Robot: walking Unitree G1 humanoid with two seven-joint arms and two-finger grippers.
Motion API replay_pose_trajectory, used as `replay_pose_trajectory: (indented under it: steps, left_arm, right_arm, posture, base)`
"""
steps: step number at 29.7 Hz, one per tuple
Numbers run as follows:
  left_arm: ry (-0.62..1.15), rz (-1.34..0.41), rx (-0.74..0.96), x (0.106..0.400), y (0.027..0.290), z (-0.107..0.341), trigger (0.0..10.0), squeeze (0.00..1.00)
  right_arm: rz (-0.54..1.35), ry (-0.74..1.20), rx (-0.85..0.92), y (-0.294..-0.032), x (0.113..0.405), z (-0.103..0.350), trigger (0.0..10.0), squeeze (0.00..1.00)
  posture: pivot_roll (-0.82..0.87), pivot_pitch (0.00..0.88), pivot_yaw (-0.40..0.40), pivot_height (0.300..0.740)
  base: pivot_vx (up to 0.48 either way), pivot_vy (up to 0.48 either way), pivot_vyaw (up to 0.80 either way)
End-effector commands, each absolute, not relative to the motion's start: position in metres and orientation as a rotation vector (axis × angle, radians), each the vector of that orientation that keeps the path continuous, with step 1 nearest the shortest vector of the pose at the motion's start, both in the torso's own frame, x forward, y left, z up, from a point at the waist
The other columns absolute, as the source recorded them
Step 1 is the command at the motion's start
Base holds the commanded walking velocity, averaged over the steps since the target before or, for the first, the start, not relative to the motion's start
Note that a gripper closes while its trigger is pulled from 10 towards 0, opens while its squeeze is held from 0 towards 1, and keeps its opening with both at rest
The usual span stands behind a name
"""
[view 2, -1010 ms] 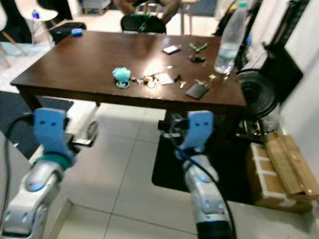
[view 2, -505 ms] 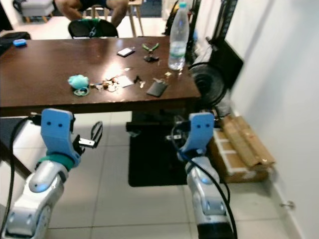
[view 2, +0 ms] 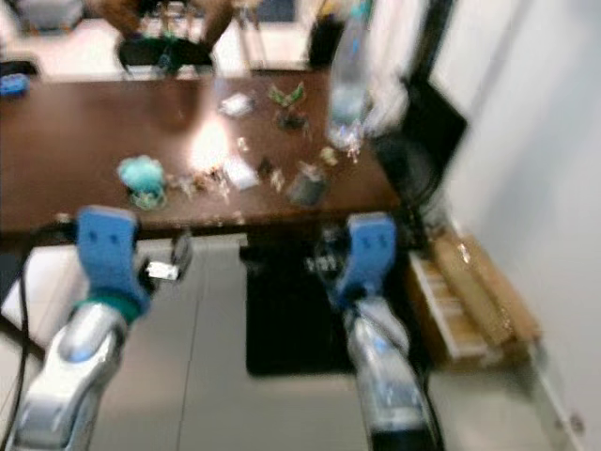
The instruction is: Hang keys on a hook
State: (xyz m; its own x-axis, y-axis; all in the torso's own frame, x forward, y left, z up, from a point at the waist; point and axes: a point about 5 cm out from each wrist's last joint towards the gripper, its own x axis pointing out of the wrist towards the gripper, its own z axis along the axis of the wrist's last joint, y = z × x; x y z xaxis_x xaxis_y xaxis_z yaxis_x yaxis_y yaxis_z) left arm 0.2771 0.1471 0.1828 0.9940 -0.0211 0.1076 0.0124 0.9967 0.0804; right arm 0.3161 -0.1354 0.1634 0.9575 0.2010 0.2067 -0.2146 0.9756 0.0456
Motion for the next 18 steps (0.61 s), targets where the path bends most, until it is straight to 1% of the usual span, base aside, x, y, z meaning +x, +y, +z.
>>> replay_pose_trajectory:
  steps: [1,18]
  left_arm:
    - [-0.082,0.000,0.099,0.2756,0.1511,0.1764,10.0,0.00]
    - [-0.087,0.000,0.104,0.2756,0.1492,0.1769,10.0,0.00]
  right_arm:
    - [0.229,-0.181,0.074,-0.1301,0.3141,0.1582,10.0,0.00]
    - [0.232,-0.180,0.065,-0.1297,0.3147,0.1586,10.0,0.00]
  posture:
    - [-0.07,0.000,0.078,0.740]
    - [-0.07,0.000,0.072,0.740]
  base:
    - [0.480,0.000,0.00]
    - [0.474,0.000,0.00]
